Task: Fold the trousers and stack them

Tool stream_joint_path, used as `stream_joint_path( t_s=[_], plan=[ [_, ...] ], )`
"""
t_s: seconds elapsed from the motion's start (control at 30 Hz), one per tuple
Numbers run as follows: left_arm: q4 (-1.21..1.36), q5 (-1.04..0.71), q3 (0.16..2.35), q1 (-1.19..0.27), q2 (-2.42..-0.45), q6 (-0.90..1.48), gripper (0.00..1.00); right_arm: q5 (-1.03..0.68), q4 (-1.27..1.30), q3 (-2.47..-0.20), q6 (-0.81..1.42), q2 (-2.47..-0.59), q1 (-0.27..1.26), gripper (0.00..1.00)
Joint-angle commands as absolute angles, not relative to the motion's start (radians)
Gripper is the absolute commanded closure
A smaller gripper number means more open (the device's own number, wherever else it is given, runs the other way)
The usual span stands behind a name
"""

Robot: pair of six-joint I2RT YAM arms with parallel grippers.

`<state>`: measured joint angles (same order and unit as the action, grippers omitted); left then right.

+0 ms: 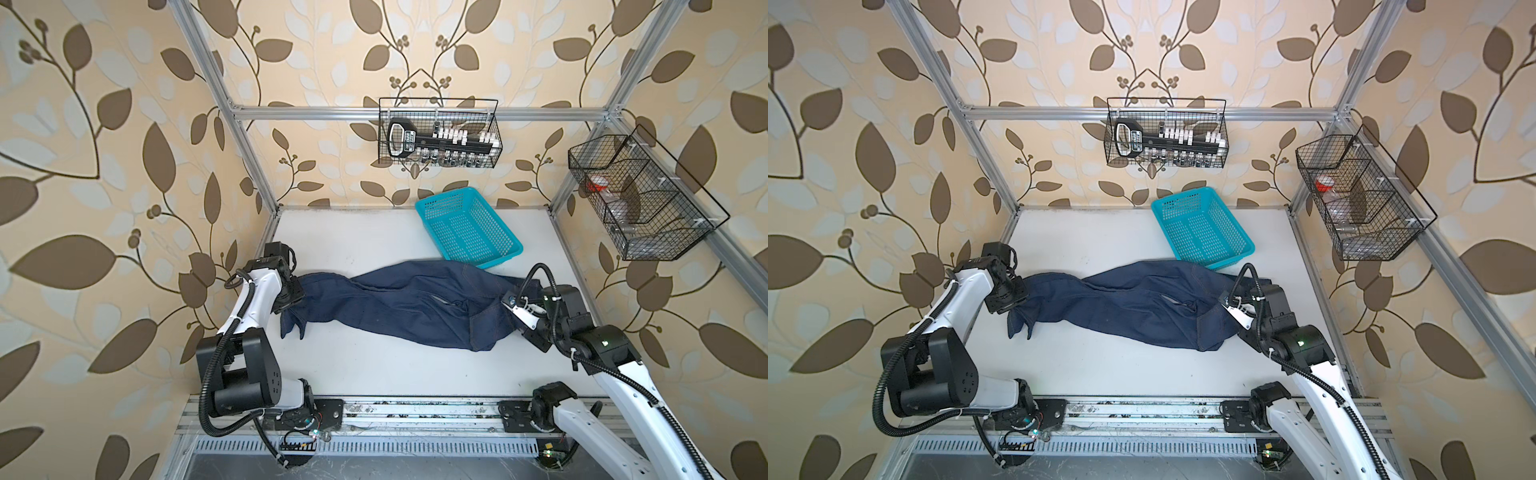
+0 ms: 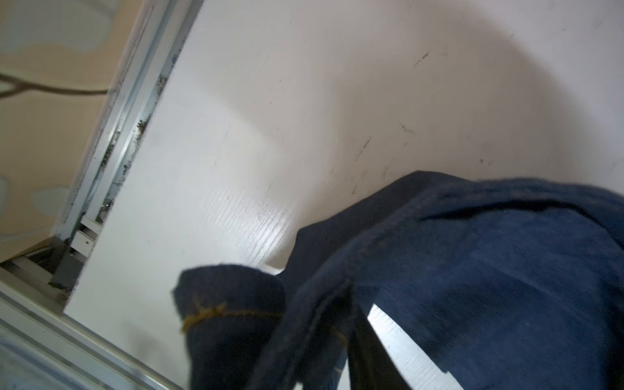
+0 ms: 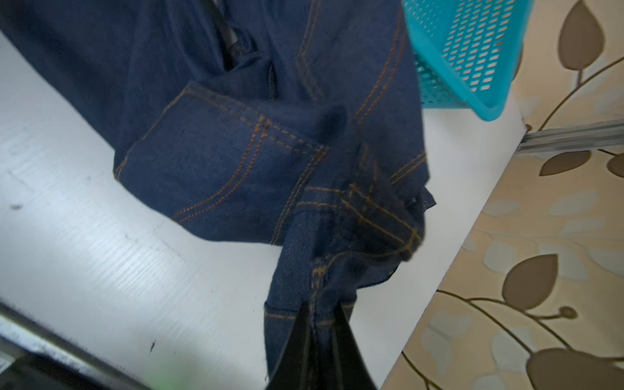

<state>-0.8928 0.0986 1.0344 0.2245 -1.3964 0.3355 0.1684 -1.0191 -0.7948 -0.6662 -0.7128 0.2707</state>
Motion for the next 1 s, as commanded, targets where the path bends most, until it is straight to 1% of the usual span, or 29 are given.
stream_joint_path(
  t_s=[0.0,0.07,0.1,0.17,0.23,0.27,0.33,0.43,0.53,0.6,0.7,0.8,0.87,0.97],
  plan=[
    [-0.951,-0.024,1.082,0.235,-1.341,0.37,0.56,0.126,-1.179,-0.769,-0.74,-0.721,0.307,0.79],
    [-0.96,-0.087,1.09,0.235,-1.315,0.39,0.51,0.055,-1.224,-0.756,-0.756,-0.699,0.347,0.7],
    [-0.966,-0.11,1.093,0.234,-1.304,0.403,0.47,0.051,-1.238,-0.747,-0.75,-0.689,0.376,0.68],
    [-0.981,-0.148,1.101,0.227,-1.281,0.436,0.41,0.086,-1.266,-0.736,-0.727,-0.678,0.453,0.65],
    [-0.986,-0.177,1.108,0.218,-1.258,0.464,0.34,0.126,-1.274,-0.752,-0.697,-0.669,0.499,0.57],
    [-0.986,-0.195,1.111,0.211,-1.246,0.484,0.3,0.128,-1.262,-0.778,-0.678,-0.66,0.507,0.52],
    [-0.972,-0.225,1.126,0.182,-1.228,0.523,0.21,0.104,-1.208,-0.849,-0.644,-0.648,0.506,0.44],
    [-0.944,-0.214,1.174,0.089,-1.238,0.578,0.12,0.043,-1.078,-0.931,-0.598,-0.643,0.499,0.36],
    [-0.901,-0.217,1.226,-0.017,-1.292,0.635,0.09,0.006,-0.99,-0.986,-0.542,-0.672,0.492,0.34],
    [-0.85,-0.216,1.237,-0.074,-1.327,0.681,0.08,0.014,-0.932,-0.993,-0.5,-0.694,0.47,0.32],
    [-0.755,-0.219,1.244,-0.143,-1.4,0.749,0.07,0.053,-0.832,-0.961,-0.415,-0.752,0.377,0.31],
    [-0.668,-0.213,1.261,-0.178,-1.5,0.823,0.08,-0.08,-0.786,-0.96,-0.319,-0.847,0.193,0.31],
    [-0.617,-0.208,1.291,-0.19,-1.56,0.869,0.07,-0.23,-0.772,-0.947,-0.285,-0.906,0.092,0.32],
    [-0.62,-0.215,1.383,-0.207,-1.667,0.893,0.08,-0.228,-0.759,-0.911,-0.306,-0.97,0.072,0.32]
  ],
)
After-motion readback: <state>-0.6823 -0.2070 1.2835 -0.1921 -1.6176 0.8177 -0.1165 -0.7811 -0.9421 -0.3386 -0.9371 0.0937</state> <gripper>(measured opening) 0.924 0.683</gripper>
